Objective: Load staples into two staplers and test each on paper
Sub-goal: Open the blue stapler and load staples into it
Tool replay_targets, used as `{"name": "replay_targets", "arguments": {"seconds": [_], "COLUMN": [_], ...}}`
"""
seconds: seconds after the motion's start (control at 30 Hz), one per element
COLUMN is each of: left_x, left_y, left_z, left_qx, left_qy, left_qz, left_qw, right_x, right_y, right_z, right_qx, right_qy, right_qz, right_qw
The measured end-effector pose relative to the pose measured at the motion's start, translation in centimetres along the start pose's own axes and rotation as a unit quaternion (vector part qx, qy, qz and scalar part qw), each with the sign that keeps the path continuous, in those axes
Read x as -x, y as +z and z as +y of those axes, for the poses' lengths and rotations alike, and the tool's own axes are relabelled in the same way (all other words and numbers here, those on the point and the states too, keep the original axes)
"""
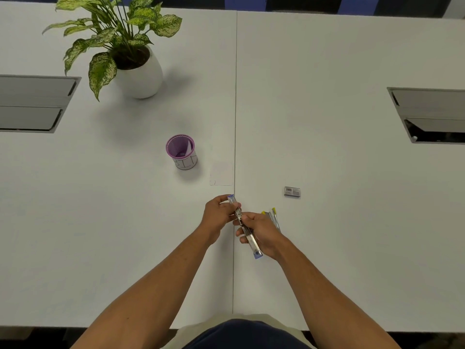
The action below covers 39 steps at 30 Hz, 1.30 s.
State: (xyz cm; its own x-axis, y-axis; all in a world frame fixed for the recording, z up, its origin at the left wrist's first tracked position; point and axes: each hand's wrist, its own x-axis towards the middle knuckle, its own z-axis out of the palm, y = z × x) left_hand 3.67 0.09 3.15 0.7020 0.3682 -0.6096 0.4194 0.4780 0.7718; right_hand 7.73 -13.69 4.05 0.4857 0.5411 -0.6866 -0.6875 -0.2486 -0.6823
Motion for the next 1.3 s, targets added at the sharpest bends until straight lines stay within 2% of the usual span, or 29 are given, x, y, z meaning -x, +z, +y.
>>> {"name": "replay_targets", "arguments": {"seconds": [0.2,0.47,0.6,0.8,1.07,1.2,1.3], "left_x": [-0.2,-0.5,-0.2,0.8,1.1,1.6,1.8], "left_y": [-0.6,-0.2,0.0,0.4,0.1,0.8,1.4], "left_z": [-0.1,-0.3,-0.5,-1.7,-1.2,-0.7,-0.1], "left_qx": [0.003,-0.020,-0.096,-0.180,-0.133,-0.089,-0.057], "left_qy": [0.044,0.056,0.073,0.082,0.064,0.035,0.005], "left_qz": [0.046,0.067,0.072,0.027,-0.041,-0.095,-0.122], "left_qw": [0.998,0.996,0.990,0.980,0.988,0.991,0.991], "right_x": [0.3,0.5,0.3,-0.6,-0.2,-0.1,0.1], "right_y": [-1.1,-0.6,0.0,0.9,0.3,-0.1,0.1], "right_z": [-0.6,-1.1,-1.6,-2.5,-1.4,-1.6,-2.0], "right_qx": [-0.129,-0.028,0.094,0.038,0.103,0.147,0.100], "right_qy": [0.029,-0.013,-0.008,-0.006,-0.119,-0.103,-0.061], "right_qz": [-0.009,0.052,0.111,0.157,0.157,0.141,0.095], "right_qw": [0.991,0.998,0.989,0.987,0.975,0.974,0.989]}}
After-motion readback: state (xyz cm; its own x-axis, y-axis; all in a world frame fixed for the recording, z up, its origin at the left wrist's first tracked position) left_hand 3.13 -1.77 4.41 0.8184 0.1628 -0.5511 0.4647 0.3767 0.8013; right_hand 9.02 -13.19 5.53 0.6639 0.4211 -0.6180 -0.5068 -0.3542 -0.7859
